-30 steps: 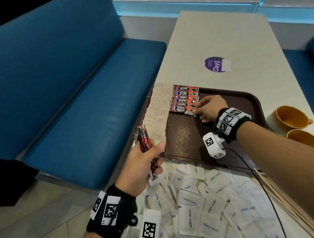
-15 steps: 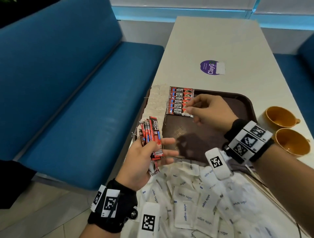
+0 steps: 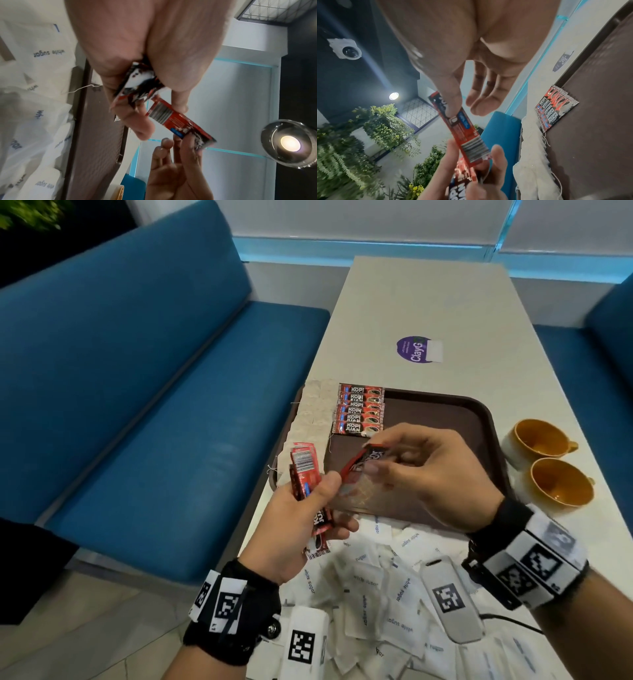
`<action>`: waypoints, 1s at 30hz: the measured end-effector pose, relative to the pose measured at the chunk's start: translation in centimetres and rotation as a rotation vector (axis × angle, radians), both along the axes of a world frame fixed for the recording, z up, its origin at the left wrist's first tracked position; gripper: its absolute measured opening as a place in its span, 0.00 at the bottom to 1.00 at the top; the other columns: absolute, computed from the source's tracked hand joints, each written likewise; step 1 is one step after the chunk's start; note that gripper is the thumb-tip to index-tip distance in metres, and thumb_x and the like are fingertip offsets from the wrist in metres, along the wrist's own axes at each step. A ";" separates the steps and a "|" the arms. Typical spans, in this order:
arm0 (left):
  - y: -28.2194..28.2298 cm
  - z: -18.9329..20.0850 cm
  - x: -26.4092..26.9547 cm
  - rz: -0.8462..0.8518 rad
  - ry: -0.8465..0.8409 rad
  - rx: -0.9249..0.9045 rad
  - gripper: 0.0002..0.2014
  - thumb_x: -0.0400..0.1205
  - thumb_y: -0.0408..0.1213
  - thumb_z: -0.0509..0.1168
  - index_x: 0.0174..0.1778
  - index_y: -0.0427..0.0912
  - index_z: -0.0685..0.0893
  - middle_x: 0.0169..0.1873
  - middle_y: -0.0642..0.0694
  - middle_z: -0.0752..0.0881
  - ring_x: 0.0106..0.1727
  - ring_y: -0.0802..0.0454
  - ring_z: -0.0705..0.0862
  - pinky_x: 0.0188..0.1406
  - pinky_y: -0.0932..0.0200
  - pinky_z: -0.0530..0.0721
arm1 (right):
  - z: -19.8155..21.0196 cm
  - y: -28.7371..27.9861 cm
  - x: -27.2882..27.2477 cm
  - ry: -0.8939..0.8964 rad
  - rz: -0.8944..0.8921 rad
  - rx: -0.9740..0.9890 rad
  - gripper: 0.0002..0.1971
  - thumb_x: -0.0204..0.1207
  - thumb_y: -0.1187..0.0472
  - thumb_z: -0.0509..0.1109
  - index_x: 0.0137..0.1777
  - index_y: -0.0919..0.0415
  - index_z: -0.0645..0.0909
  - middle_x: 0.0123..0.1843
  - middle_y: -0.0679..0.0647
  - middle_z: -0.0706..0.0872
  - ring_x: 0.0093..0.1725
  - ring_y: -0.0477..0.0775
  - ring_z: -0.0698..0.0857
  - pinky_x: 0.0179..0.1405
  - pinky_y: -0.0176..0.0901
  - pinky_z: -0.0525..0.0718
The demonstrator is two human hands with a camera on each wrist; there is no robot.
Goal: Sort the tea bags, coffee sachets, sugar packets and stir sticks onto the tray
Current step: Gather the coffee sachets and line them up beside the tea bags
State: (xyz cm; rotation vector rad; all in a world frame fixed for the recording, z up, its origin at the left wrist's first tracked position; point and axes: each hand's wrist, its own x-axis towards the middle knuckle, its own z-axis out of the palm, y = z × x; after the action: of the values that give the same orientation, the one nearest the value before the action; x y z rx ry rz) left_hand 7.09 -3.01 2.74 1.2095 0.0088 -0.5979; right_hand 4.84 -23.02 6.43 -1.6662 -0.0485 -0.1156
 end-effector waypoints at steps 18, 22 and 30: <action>-0.2 -0.3 0.1 0.137 -0.076 -0.200 0.14 0.74 0.23 0.76 0.44 0.41 0.77 0.39 0.42 0.86 0.45 0.43 0.89 0.46 0.48 0.89 | -0.5 0.1 -3.4 0.026 0.211 -0.344 0.18 0.75 0.76 0.74 0.42 0.50 0.94 0.49 0.48 0.90 0.46 0.56 0.89 0.50 0.57 0.88; -0.3 -0.5 -0.1 0.124 -0.086 -0.131 0.14 0.73 0.24 0.75 0.42 0.42 0.78 0.41 0.41 0.88 0.47 0.42 0.90 0.47 0.49 0.89 | -0.4 0.0 -3.0 0.099 0.149 -0.111 0.04 0.70 0.65 0.78 0.42 0.61 0.85 0.41 0.55 0.91 0.38 0.58 0.87 0.42 0.56 0.86; -0.3 -1.2 -0.4 -0.002 -0.136 -0.097 0.15 0.74 0.25 0.78 0.43 0.42 0.78 0.44 0.30 0.86 0.50 0.35 0.88 0.57 0.42 0.87 | -0.3 0.9 -2.1 0.254 0.073 -0.031 0.18 0.73 0.58 0.80 0.61 0.58 0.85 0.44 0.65 0.90 0.34 0.60 0.86 0.26 0.41 0.81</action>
State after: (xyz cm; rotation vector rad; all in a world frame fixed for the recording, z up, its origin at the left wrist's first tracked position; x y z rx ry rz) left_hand 6.68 -3.31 1.59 1.1535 -0.1344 -0.5111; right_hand 2.75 -22.15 6.13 -1.6968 0.0813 0.1526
